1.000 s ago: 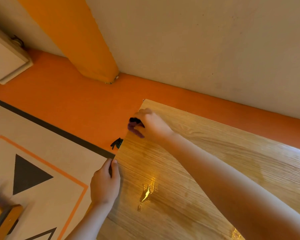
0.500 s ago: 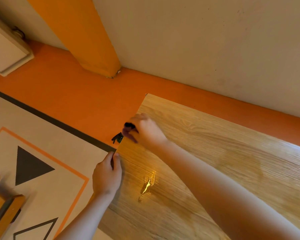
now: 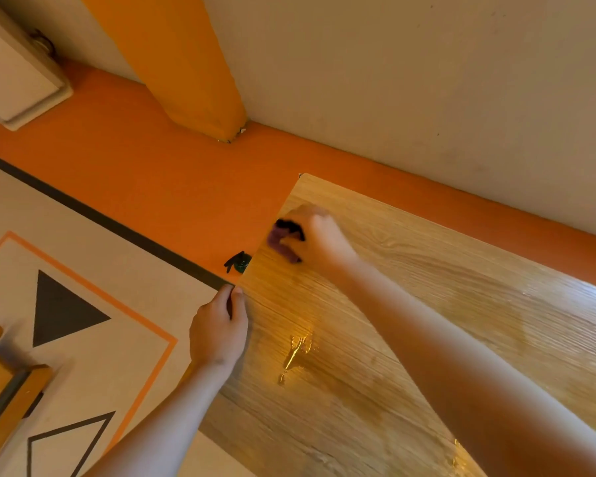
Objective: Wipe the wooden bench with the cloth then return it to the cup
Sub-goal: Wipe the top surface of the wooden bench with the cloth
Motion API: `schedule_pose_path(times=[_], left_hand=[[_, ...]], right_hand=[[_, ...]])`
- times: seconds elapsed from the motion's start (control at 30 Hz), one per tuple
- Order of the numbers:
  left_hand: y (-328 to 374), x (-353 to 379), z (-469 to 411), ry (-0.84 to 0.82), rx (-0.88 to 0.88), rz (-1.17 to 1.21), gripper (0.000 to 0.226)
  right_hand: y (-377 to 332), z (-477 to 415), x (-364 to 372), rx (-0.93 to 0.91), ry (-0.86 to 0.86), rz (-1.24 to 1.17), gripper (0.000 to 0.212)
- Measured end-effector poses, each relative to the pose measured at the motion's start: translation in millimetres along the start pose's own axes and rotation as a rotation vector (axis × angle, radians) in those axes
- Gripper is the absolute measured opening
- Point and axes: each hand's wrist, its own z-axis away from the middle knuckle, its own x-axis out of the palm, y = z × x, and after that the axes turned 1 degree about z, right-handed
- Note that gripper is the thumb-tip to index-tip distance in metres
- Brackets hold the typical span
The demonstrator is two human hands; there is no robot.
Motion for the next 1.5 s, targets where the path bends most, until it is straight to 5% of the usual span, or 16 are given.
schedule_pose_path(times=[0.1, 0.33, 0.6, 0.8, 0.97, 1.07, 1.13, 1.3, 1.5], left_hand=[[1, 0, 0, 0.013, 0.007, -0.008, 0.030], [0, 3, 0, 0.054, 0.000, -0.043, 0.036], [-1, 6, 0, 0.100, -0.005, -0.070, 0.034], [1, 4, 2, 0.130, 0.010, -0.067, 0.038], [-7, -7, 28, 0.146, -0.098, -0.264, 0.039], [-30, -10, 79, 0.314, -0.229, -0.271, 0.031], [-32, -1, 113, 0.411, -0.380, -0.198, 0.043], [-11, 20, 131, 0.465, -0.693, 0.489, 0.048], [-15, 20, 133, 0.489, -0.646, 0.407, 0.043]], right_hand=[[1, -2, -2, -0.057, -0.040, 0.064, 0.011], [30, -13, -84, 0.196, 0.259, 0.017, 0.016], [-16, 15, 14, -0.142, -0.158, 0.054, 0.013], [39, -29, -33, 0.003, 0.101, 0.175, 0.016], [18, -28, -34, -0.007, 0.111, 0.137, 0.016], [4, -18, -29, 0.012, 0.073, 0.056, 0.021], [-4, -13, -10, 0.031, 0.028, 0.082, 0.021], [-41, 19, 53, -0.142, -0.180, 0.059, 0.021], [-35, 3, 20, -0.115, -0.111, 0.044, 0.019]])
